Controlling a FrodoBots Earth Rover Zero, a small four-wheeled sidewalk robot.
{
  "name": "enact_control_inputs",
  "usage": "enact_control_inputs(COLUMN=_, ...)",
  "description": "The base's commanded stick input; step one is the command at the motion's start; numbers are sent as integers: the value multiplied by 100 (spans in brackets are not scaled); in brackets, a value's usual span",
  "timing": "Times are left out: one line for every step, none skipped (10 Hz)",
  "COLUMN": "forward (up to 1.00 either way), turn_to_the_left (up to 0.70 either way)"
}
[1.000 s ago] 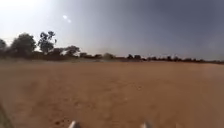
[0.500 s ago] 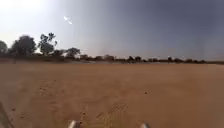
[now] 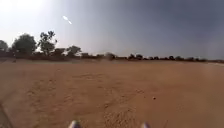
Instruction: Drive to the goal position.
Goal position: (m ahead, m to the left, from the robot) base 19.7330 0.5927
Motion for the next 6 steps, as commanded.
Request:
enact_control_inputs(forward=0, turn_to_the_left=0)
enact_control_inputs(forward=0, turn_to_the_left=0)
enact_control_inputs(forward=0, turn_to_the_left=0)
enact_control_inputs(forward=51, turn_to_the_left=0)
enact_control_inputs(forward=65, turn_to_the_left=0)
enact_control_inputs(forward=70, turn_to_the_left=0)
